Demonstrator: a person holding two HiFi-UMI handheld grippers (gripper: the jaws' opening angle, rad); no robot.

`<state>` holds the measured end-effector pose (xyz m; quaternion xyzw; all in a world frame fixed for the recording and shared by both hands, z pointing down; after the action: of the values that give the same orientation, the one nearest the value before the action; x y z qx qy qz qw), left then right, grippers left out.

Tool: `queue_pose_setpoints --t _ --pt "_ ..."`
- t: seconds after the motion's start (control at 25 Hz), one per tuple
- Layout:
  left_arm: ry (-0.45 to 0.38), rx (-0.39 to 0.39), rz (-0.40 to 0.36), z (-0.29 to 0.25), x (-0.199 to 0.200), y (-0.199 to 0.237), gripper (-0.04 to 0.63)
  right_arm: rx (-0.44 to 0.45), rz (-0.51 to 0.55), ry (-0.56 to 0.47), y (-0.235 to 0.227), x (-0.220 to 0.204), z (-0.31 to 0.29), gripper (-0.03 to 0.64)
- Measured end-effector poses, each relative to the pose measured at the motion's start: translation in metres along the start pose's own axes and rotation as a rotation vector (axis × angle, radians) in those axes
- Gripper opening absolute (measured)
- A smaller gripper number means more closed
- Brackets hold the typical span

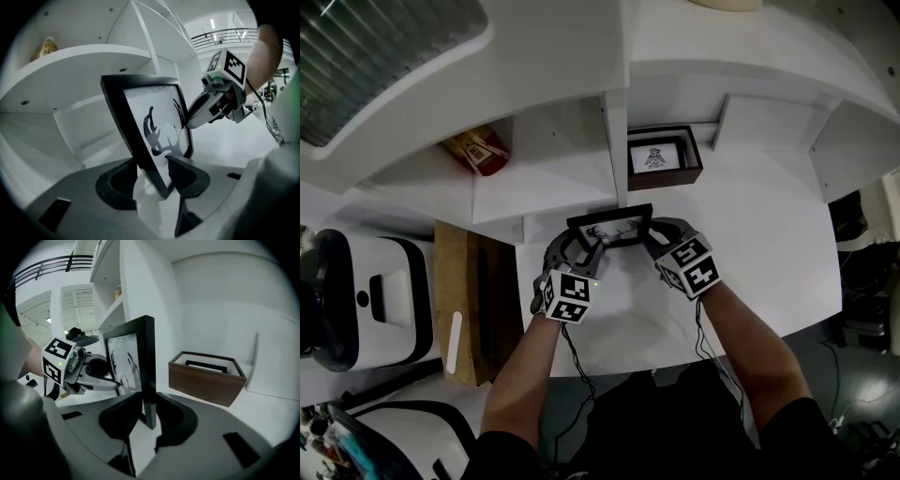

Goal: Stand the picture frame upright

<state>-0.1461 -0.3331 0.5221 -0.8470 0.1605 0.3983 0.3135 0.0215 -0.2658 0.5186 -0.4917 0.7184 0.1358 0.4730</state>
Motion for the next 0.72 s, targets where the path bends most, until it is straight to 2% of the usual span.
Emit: queue_pose_setpoints --t 0.4,0.72 --pt "0.006 0.044 -0.004 0.014 -0.014 0.007 0.21 -0.021 -0.044 -0.037 -0.001 -0.002 0.007 0.105" --pt "0.034 0.058 -0.001 0.027 -0.03 0.005 0.21 -0.031 -0.023 -0.024 0.005 -0.007 0.016 0.117"
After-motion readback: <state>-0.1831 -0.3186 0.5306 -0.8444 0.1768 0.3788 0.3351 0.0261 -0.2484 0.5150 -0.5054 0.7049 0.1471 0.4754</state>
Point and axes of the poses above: the fingertips, and each gripper's own axes: z backward along the fingers, y to its left, x out of its top, the point moved 7 cm from there along z, backward along the fingers, and after that the axes turned 15 degrees about x, right-handed, at the moved point
